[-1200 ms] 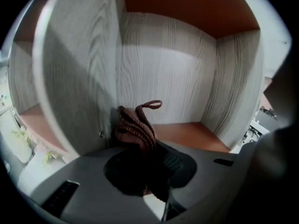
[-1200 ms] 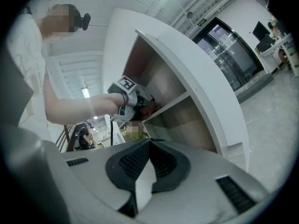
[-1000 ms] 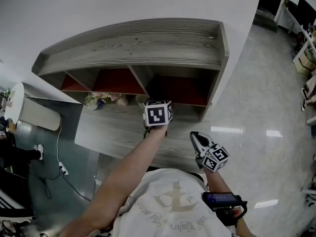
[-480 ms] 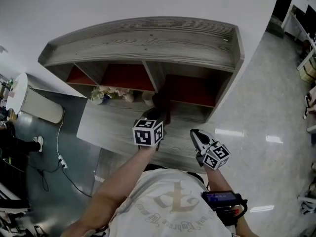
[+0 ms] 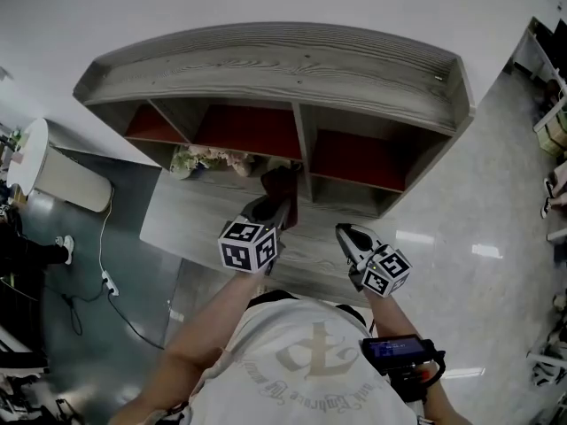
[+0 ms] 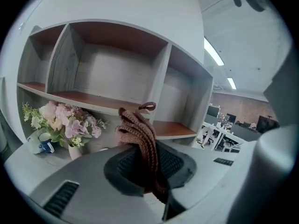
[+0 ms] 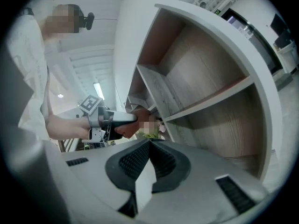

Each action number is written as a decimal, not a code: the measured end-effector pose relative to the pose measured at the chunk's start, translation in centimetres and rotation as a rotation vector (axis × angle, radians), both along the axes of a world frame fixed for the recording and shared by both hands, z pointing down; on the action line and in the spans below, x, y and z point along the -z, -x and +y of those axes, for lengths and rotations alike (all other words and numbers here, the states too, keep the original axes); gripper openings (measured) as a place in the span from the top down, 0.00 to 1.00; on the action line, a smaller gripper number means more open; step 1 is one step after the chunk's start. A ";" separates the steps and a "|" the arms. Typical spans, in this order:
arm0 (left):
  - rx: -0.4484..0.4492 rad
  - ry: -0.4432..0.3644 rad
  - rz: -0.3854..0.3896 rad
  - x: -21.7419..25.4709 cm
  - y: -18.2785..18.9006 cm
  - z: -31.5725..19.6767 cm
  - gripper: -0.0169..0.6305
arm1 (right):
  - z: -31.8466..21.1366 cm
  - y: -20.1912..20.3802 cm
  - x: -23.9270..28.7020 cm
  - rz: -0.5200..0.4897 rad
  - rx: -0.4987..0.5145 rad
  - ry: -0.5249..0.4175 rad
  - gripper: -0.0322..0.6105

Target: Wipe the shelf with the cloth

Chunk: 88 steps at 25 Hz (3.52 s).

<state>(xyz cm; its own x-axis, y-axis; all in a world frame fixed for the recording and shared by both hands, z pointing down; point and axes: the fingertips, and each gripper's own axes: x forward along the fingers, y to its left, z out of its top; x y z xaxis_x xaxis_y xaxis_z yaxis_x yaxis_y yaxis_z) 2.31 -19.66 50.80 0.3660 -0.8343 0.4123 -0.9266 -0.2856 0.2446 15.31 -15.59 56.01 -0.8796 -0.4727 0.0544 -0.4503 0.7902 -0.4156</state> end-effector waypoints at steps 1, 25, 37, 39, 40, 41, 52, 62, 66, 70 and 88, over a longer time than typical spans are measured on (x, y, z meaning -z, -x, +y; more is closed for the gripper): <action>0.000 -0.006 0.009 0.4 0.7 -0.1 0.87 | -0.1 0.8 0.3 0.001 0.010 -0.007 0.94; -0.272 0.095 -0.247 5.2 0.6 -14.4 0.87 | -2.1 15.4 4.2 -0.015 0.181 -0.081 0.94; -0.110 0.156 -0.365 4.2 8.4 -14.7 0.87 | -2.0 16.3 4.0 -0.011 0.192 -0.061 0.94; -0.062 0.158 -0.367 4.2 11.1 -14.8 0.87 | -1.9 16.9 4.0 -0.011 0.200 -0.060 0.94; -0.038 0.161 -0.367 4.1 12.5 -14.7 0.87 | -1.8 17.3 3.9 -0.011 0.204 -0.059 0.94; -0.015 0.164 -0.366 4.0 13.9 -14.6 0.87 | -1.6 17.8 3.9 -0.012 0.208 -0.057 0.94; 0.143 0.171 -0.394 4.1 20.9 -14.4 0.88 | -1.1 19.3 3.6 -0.015 0.240 -0.047 0.94; 0.192 0.155 -0.407 4.4 22.7 -13.6 0.88 | -0.6 19.3 3.5 -0.012 0.230 -0.040 0.94; 0.212 0.156 -0.382 4.2 22.9 -12.8 0.88 | -0.5 19.3 3.5 -0.015 0.230 -0.038 0.94; 0.233 0.148 -0.354 4.2 23.5 -11.7 0.88 | -0.4 19.5 3.7 -0.016 0.235 -0.040 0.94; 0.239 -0.034 -0.126 3.3 23.4 -2.9 0.87 | 0.1 20.8 4.1 -0.009 0.269 -0.051 0.94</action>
<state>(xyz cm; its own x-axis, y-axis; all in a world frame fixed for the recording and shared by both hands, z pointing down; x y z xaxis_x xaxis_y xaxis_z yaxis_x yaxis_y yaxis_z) -21.04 -22.53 47.52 0.1041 -0.9050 0.4125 -0.9913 -0.0607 0.1170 -5.51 -15.45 51.91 -0.9742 -0.2238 0.0279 -0.2177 0.9009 -0.3755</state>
